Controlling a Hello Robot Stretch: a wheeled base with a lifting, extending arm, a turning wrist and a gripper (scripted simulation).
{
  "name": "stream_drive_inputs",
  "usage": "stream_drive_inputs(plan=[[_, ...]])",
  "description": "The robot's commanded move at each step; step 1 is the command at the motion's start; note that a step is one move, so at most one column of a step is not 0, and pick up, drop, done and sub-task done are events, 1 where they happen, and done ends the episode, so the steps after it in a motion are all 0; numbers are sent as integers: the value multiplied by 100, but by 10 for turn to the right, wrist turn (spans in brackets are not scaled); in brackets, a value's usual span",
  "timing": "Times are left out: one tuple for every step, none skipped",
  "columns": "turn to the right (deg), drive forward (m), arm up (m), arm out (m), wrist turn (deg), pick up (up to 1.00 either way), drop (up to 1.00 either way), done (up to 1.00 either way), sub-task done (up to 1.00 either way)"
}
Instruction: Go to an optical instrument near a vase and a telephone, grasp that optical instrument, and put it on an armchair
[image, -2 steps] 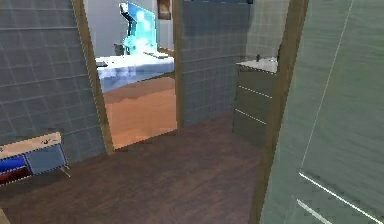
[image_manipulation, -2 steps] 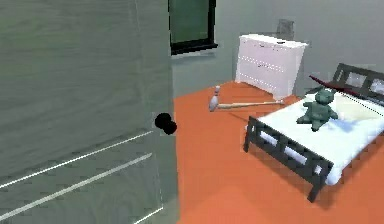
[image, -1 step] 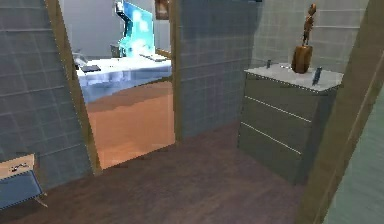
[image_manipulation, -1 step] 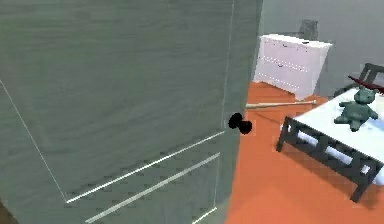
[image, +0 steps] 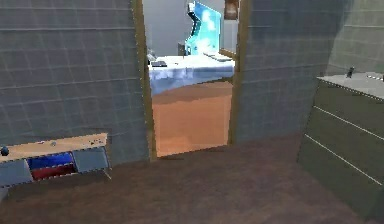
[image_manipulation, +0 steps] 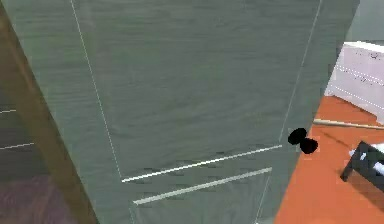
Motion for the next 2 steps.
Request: stream_drive_inputs(plan=[[0, 100, 0, 0, 0, 0, 0, 0, 0], [-30, 0, 0, 0, 0, 0, 0, 0, 0]])
